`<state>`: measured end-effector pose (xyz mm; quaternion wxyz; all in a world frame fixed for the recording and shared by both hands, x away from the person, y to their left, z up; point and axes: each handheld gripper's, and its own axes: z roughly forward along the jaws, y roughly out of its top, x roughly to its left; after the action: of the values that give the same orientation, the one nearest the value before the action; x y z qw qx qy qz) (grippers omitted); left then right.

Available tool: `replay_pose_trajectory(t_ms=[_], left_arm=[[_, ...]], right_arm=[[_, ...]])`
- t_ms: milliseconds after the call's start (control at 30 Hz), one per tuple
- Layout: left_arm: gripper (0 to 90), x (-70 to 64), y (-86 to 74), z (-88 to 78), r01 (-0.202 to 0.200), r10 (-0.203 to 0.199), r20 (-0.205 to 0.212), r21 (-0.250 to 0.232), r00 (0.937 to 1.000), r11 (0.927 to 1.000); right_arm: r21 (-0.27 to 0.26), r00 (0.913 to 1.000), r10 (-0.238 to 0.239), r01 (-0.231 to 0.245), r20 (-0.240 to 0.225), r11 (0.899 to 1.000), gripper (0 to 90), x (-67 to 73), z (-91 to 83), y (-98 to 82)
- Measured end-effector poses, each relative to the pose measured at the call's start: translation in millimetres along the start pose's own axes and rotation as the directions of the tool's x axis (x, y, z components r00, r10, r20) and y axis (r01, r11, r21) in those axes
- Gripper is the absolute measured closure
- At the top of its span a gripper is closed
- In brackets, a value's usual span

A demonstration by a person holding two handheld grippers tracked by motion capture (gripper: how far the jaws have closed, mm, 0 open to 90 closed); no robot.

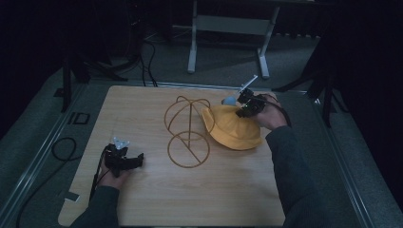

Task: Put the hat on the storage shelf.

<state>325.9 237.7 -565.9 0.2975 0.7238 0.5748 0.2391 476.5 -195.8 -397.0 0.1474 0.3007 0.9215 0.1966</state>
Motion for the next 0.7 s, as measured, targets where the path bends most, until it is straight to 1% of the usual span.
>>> replay_pose_trajectory(t_ms=[167,333,433,567,700], left_arm=[[11.5,0.0,0.0,0.0,0.000,0.000,0.000,0.000,1.0000,1.0000],[11.5,0.0,0.0,0.0,0.000,0.000,0.000,0.000,1.0000,1.0000],[11.5,0.0,0.0,0.0,0.000,0.000,0.000,0.000,1.0000,1.0000],[11.5,0.0,0.0,0.0,0.000,0.000,0.000,-0.001,1.0000,1.0000],[11.5,-0.1,0.0,0.1,0.002,-0.002,-0.001,-0.002,1.0000,1.0000]], right_arm=[[-0.045,0.9997,0.021,-0.021,-0.010,0.999,83.6,-4.3,-9.3,-2.1],[-0.092,0.9989,0.040,-0.042,-0.027,0.995,83.6,-9.1,-20.0,-5.0],[-0.119,0.9981,0.051,-0.055,-0.036,0.991,83.6,-11.8,-25.8,-6.5],[-0.140,0.9974,0.061,-0.066,-0.040,0.988,83.7,-15.1,-31.6,-8.6],[-0.178,0.9955,0.076,-0.085,-0.057,0.980,83.7,-19.4,-38.4,-10.6]])
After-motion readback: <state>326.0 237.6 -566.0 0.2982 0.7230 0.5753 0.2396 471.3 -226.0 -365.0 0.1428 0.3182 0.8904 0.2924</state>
